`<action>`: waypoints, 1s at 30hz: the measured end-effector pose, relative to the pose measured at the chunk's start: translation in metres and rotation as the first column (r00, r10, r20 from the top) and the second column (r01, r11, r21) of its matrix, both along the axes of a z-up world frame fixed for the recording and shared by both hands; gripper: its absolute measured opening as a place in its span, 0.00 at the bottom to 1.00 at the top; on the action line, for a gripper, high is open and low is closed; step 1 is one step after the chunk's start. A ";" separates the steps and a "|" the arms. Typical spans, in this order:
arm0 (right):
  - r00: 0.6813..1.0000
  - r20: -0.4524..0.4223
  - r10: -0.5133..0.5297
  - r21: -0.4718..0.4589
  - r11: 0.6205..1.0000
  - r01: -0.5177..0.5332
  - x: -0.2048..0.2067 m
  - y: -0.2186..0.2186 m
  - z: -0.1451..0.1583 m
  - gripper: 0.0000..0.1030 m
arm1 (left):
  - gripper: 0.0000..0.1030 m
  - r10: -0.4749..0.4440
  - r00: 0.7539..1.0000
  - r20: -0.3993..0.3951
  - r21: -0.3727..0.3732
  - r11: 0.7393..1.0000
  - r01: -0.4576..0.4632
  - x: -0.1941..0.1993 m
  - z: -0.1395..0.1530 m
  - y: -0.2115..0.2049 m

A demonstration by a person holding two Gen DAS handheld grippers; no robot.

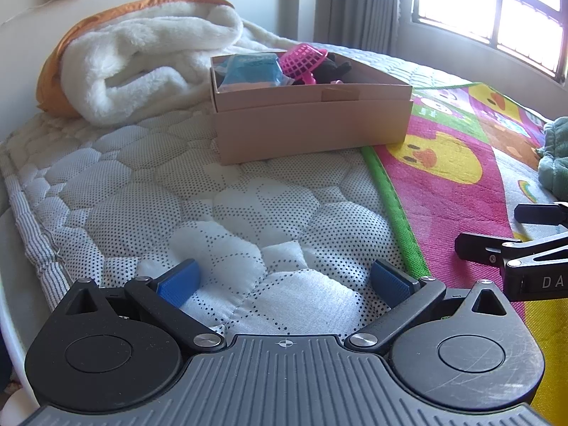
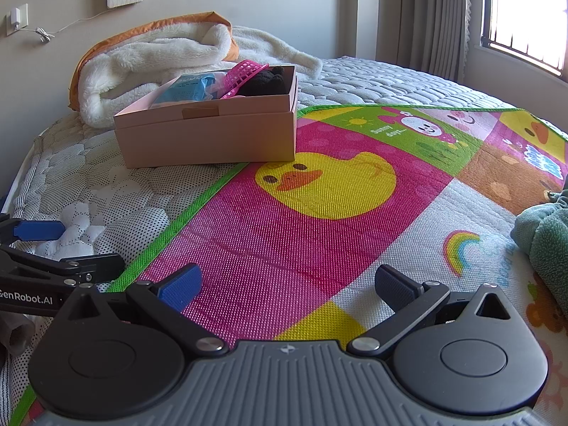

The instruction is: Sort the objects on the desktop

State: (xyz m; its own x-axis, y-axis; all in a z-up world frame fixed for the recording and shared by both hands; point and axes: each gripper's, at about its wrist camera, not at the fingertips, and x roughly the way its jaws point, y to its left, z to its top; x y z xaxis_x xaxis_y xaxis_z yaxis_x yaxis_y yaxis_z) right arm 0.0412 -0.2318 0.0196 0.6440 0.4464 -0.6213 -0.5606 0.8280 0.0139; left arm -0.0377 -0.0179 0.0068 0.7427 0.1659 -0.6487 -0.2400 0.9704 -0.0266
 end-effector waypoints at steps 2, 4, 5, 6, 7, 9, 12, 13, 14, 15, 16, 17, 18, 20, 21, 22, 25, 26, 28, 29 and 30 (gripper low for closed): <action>1.000 0.000 0.000 0.000 1.000 0.000 0.000 0.000 0.000 1.00 | 1.00 0.000 1.000 0.000 -0.001 1.000 0.000 0.000 0.000 0.000; 1.000 0.000 0.000 0.000 1.000 0.000 0.000 0.000 0.000 1.00 | 1.00 0.000 1.000 0.000 0.000 1.000 0.000 0.000 0.000 0.000; 1.000 0.000 0.000 0.000 1.000 0.000 0.000 0.000 0.000 1.00 | 1.00 0.000 1.000 0.000 0.000 1.000 0.000 0.000 0.000 0.000; 1.000 0.000 0.000 0.000 1.000 0.000 0.000 0.000 0.000 1.00 | 1.00 0.000 1.000 0.000 0.000 1.000 0.000 0.000 0.000 0.000; 1.000 0.000 0.000 0.000 1.000 0.000 0.000 0.000 0.000 1.00 | 1.00 0.000 1.000 0.000 0.000 1.000 0.000 0.000 0.000 0.000; 1.000 0.000 0.000 0.000 1.000 0.000 0.000 0.000 0.000 1.00 | 1.00 0.000 1.000 0.000 0.000 1.000 0.000 0.000 0.000 0.000; 1.000 0.000 0.000 0.000 1.000 0.000 0.000 0.000 0.000 1.00 | 1.00 0.000 1.000 0.000 0.000 1.000 0.000 0.000 0.000 0.000; 1.000 0.000 0.000 0.000 1.000 0.000 0.000 0.000 0.000 1.00 | 1.00 0.000 1.000 0.000 0.000 1.000 0.000 0.000 0.000 0.000; 1.000 0.000 0.000 0.000 1.000 0.000 0.000 0.000 0.000 1.00 | 1.00 0.000 1.000 0.000 0.000 1.000 0.000 0.000 0.000 0.000; 1.000 0.000 0.000 0.000 1.000 0.000 0.000 0.000 0.000 1.00 | 1.00 0.000 1.000 0.000 0.000 1.000 0.000 0.000 0.000 0.000; 1.000 0.000 0.000 0.000 1.000 0.000 0.000 0.000 0.000 1.00 | 1.00 0.000 1.000 0.000 0.000 1.000 0.000 0.000 0.000 0.000; 1.000 0.000 0.000 0.000 1.000 0.000 0.000 0.000 0.000 1.00 | 1.00 0.000 1.000 0.000 0.000 1.000 0.000 0.000 0.000 0.000; 1.000 0.000 0.000 0.000 1.000 0.000 0.000 0.000 0.000 1.00 | 1.00 0.000 1.000 0.000 0.000 1.000 0.000 0.000 0.000 0.000; 1.000 0.000 0.000 0.000 1.000 0.000 0.000 0.000 0.000 1.00 | 1.00 0.000 1.000 0.000 0.001 1.000 0.000 0.000 0.000 -0.001; 1.000 0.000 0.000 0.000 1.000 0.000 0.000 0.000 0.000 1.00 | 1.00 0.000 1.000 0.000 0.001 1.000 0.000 0.000 0.000 -0.001; 1.000 0.000 0.000 0.000 1.000 0.000 0.000 0.000 0.000 1.00 | 1.00 0.000 1.000 0.000 0.000 1.000 0.000 0.000 0.000 -0.001; 1.000 0.000 0.000 0.000 1.000 0.000 0.000 0.000 0.000 1.00 | 1.00 0.000 1.000 0.000 0.001 1.000 0.000 0.000 0.000 -0.001; 1.000 0.000 0.000 0.000 1.000 0.000 0.000 0.000 -0.001 1.00 | 1.00 0.000 1.000 0.000 0.001 1.000 0.000 0.000 0.000 -0.001; 1.000 0.000 0.000 0.000 1.000 0.000 0.000 0.000 -0.001 1.00 | 1.00 0.000 1.000 0.000 0.003 1.000 0.000 0.000 0.000 -0.001; 1.000 0.000 0.000 0.000 1.000 0.000 0.000 0.000 -0.001 1.00 | 1.00 0.000 1.000 0.000 0.004 1.000 0.000 0.000 0.000 -0.001; 1.000 0.000 0.000 0.001 1.000 0.000 0.000 0.000 -0.001 1.00 | 1.00 0.000 1.000 -0.001 0.009 1.000 0.000 0.000 0.000 -0.001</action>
